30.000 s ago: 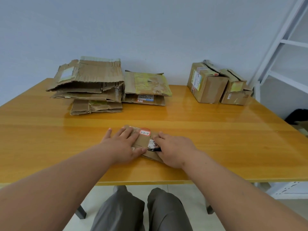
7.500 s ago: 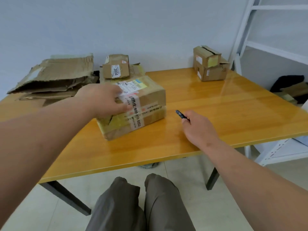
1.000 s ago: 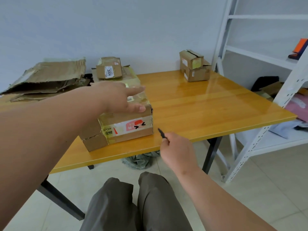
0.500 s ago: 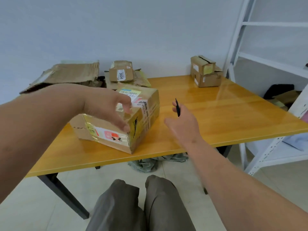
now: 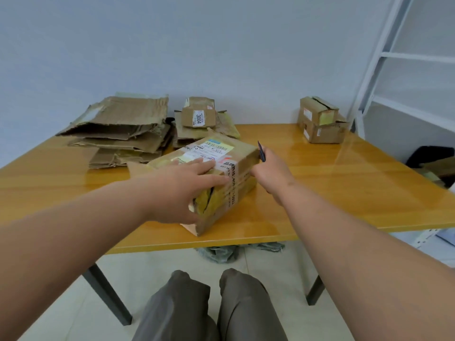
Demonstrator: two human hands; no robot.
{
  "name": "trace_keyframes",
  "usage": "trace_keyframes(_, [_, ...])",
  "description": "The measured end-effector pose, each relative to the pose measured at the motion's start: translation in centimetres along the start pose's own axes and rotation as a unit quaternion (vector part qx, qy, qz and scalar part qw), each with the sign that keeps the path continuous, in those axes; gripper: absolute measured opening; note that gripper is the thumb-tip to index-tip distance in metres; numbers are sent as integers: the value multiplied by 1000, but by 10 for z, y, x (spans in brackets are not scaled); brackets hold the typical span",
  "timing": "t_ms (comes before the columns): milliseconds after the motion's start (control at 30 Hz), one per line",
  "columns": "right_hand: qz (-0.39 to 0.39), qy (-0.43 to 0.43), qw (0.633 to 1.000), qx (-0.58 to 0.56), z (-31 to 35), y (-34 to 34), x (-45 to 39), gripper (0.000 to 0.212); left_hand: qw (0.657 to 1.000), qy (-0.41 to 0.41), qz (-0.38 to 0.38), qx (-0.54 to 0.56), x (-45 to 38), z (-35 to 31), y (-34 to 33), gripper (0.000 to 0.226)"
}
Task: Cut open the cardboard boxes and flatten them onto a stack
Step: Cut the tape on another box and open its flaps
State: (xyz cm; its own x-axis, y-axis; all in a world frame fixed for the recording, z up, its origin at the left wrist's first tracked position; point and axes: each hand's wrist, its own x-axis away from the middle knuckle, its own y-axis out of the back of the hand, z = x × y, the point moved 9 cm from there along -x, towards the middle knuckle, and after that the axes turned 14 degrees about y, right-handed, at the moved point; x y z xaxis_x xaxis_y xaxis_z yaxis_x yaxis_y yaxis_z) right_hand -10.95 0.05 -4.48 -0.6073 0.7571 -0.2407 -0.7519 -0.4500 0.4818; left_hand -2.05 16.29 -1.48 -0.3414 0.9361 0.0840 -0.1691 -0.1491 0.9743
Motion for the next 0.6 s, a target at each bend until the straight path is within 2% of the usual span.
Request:
trace_keyframes(67, [5, 6, 1000, 4, -2, 0, 0, 62, 1000, -15, 13, -19, 1, 13, -1, 91])
trace_keyframes(167, [7, 25, 1000, 13, -1, 1, 3, 61, 994, -30, -34, -97, 0, 28, -1, 93])
trace_keyframes(267, [-1, 53, 998, 27, 0, 3, 5, 60, 995, -18, -36, -92, 1, 46, -8, 90])
trace_keyframes(333, [8, 69, 996, 56, 3, 0, 7, 66, 998, -3, -42, -49, 3, 56, -10, 82])
trace_keyframes(433, [12, 113, 986, 121, 13, -11, 12, 83, 993, 33, -110, 10, 3, 56, -3, 72])
trace_keyframes(500, [-3, 145, 977, 156, 20, -17, 16, 83, 984, 73, -160, -9, -1, 48, -2, 78])
trace_keyframes(600, [4, 179, 962, 206, 23, -25, 20, 79, 972, 117, -193, -73, -13, 41, -7, 92])
